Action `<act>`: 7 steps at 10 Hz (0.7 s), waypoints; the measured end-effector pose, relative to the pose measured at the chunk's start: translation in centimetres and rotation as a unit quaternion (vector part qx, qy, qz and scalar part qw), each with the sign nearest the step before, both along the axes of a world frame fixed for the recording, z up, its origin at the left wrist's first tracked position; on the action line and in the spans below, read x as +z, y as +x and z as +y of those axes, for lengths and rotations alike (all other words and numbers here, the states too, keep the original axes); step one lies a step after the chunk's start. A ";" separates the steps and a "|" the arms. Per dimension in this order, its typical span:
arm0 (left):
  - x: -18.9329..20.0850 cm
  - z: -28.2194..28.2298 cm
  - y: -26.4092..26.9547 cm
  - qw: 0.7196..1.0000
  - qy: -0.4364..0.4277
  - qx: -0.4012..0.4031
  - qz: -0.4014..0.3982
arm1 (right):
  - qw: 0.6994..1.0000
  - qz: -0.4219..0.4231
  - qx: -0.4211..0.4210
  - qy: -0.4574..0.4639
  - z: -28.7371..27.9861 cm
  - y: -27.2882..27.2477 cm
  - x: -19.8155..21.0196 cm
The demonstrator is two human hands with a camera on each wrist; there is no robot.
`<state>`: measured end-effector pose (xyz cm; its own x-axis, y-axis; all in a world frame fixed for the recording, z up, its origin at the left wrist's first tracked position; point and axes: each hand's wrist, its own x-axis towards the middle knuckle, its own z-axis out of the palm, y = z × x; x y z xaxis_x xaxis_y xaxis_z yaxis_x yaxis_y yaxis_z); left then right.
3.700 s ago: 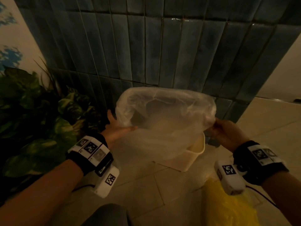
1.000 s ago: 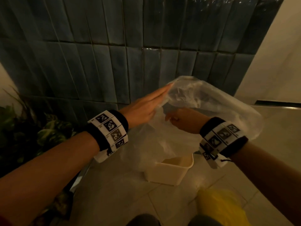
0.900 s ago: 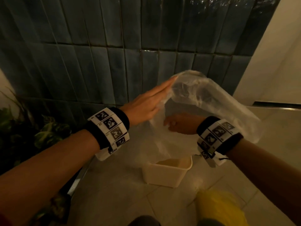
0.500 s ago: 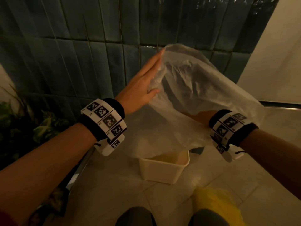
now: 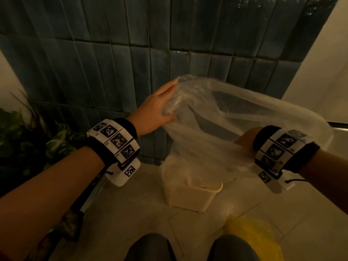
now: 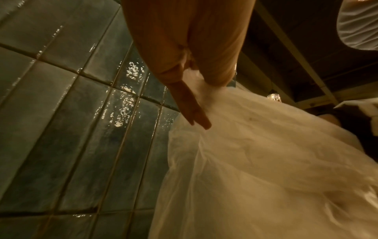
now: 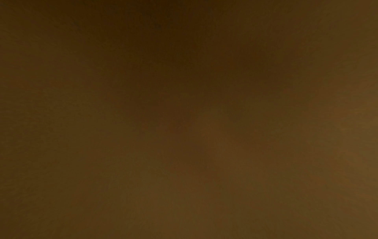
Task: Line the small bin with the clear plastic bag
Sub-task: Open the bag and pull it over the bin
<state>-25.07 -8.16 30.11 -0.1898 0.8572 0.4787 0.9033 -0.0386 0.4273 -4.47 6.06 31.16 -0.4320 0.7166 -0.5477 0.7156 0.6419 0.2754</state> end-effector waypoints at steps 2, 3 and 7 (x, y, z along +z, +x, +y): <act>-0.1 1.2 0.6 0.999 -0.024 -0.019 -0.009 | 0.999 0.031 -0.022 0.016 3.3 1.0 1.1; -1.4 1.3 0.7 0.999 -0.037 -0.023 -0.013 | 0.997 0.073 -0.034 0.008 2.9 1.4 0.2; -10.0 -0.9 -1.4 0.992 -0.105 -0.001 -0.069 | 0.967 0.141 0.120 -0.176 -0.3 -3.6 -14.6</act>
